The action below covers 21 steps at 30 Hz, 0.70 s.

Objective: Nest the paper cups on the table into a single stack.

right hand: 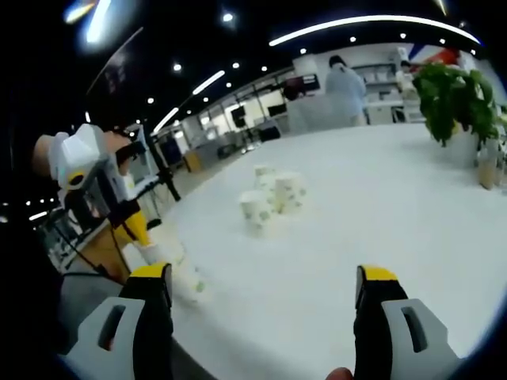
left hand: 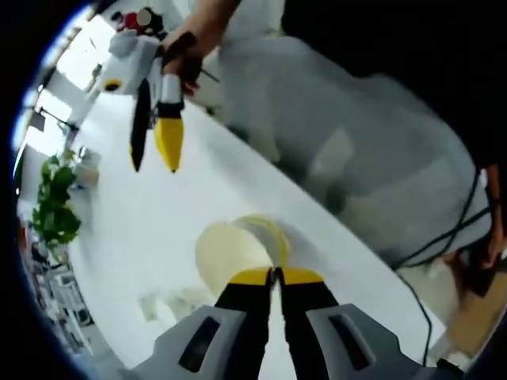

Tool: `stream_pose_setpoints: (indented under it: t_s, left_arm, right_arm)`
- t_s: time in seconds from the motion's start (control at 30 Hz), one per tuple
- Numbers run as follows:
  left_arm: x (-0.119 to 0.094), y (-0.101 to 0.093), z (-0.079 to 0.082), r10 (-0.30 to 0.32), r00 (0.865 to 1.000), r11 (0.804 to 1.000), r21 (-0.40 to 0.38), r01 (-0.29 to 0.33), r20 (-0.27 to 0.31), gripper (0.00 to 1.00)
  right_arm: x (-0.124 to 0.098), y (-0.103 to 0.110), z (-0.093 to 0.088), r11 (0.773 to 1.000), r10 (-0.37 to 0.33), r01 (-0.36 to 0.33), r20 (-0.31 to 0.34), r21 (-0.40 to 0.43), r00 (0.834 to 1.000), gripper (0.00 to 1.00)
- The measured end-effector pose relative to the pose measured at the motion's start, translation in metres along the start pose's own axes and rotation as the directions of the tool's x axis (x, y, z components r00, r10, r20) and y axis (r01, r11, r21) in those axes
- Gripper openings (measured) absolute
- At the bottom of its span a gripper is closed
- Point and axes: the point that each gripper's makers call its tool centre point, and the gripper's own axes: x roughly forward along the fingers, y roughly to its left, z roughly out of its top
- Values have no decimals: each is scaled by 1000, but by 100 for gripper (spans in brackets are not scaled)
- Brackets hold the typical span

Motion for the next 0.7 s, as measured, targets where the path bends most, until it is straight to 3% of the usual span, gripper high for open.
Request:
stream_pose_setpoints:
  t_s: [0.1,0.7]
  left_arm:
    - [-1,3,1,10,1000,1000,10,-10,5,8]
    - [11,-8,6,-23,999,999,-29,24,33,8]
  right_arm:
    - [0,0,1,1000,1,-1,0,-1,1000,94]
    - [-4,-1,-4,1000,1,-1,-8,1,1000,94]
